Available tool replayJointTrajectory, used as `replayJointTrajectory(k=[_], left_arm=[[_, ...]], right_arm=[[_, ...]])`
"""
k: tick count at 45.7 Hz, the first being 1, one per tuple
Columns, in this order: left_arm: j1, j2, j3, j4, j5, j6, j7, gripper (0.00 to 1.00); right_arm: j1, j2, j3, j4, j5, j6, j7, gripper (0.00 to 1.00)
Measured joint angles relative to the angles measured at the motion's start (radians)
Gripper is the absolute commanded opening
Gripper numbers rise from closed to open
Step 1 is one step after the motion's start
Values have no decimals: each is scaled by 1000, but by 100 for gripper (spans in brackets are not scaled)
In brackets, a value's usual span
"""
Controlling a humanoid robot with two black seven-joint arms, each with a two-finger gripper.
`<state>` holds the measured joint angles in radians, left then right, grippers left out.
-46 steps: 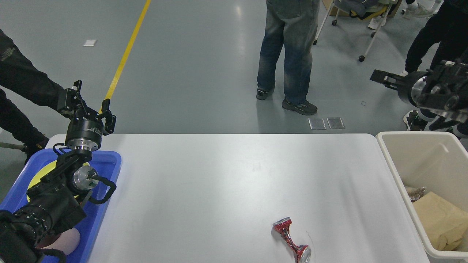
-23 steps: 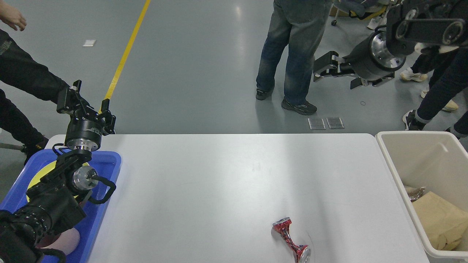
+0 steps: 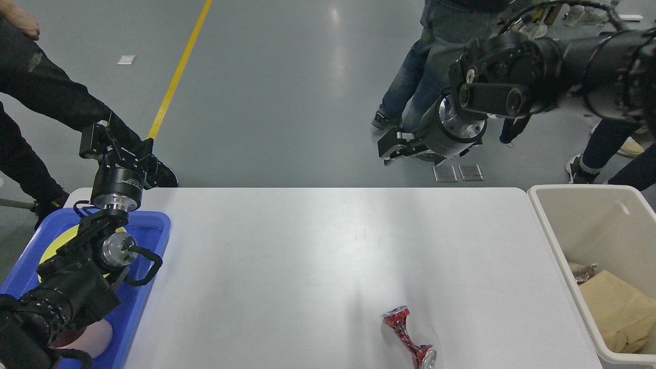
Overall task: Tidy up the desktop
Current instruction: 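Swing the right gripper back over the table toward the red can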
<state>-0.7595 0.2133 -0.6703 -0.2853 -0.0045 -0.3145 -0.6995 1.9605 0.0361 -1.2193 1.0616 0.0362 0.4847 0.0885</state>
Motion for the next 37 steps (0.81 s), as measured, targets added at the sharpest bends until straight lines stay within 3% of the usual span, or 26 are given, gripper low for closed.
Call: replayJointTrajectory(k=[13,37], left_arm=[[0,0,0,0,0,0,0,96],[0,0,0,0,0,0,0,96]], right_arm=[[-206,55,3,-8,-13,-190,1,100],[-392,97,2,55,-306,-189,8,100]])
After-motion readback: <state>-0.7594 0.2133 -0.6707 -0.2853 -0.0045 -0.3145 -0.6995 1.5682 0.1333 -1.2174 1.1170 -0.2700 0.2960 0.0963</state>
